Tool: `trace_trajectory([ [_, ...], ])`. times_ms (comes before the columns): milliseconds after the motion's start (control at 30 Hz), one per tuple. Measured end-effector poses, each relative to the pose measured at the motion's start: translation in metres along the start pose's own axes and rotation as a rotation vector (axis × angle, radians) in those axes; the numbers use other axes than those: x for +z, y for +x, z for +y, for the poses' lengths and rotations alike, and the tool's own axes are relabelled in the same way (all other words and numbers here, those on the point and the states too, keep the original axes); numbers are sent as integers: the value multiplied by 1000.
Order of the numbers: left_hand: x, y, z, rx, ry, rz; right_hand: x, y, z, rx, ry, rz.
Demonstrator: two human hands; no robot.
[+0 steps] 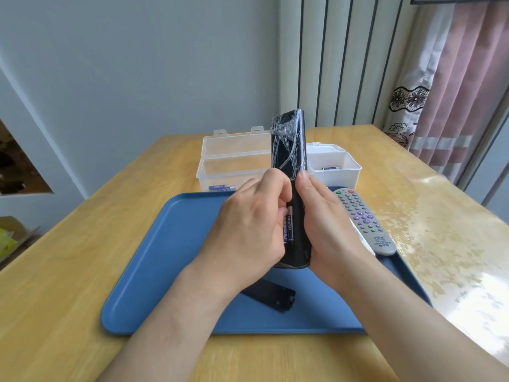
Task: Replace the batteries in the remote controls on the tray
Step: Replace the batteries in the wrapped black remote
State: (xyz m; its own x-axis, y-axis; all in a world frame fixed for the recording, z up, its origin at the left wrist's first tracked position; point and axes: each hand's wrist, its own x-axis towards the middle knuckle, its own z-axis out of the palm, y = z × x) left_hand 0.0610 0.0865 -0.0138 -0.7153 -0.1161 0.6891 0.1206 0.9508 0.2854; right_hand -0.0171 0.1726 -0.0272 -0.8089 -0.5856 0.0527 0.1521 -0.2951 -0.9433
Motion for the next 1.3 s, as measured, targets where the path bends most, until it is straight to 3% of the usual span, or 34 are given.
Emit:
trace_trajectory([
  [167,8,-3,10,-2,-119,-119,-10,8,-12,-40,3,91],
  [333,8,-2,0,-107,-251,78,-10,6,-13,33,37,0],
  [733,5,-4,6,-62,-212,134,-10,3,-15,114,73,-50],
  [1300,8,2,-3,-37,-223,16,1,1,-5,43,-39,-26],
])
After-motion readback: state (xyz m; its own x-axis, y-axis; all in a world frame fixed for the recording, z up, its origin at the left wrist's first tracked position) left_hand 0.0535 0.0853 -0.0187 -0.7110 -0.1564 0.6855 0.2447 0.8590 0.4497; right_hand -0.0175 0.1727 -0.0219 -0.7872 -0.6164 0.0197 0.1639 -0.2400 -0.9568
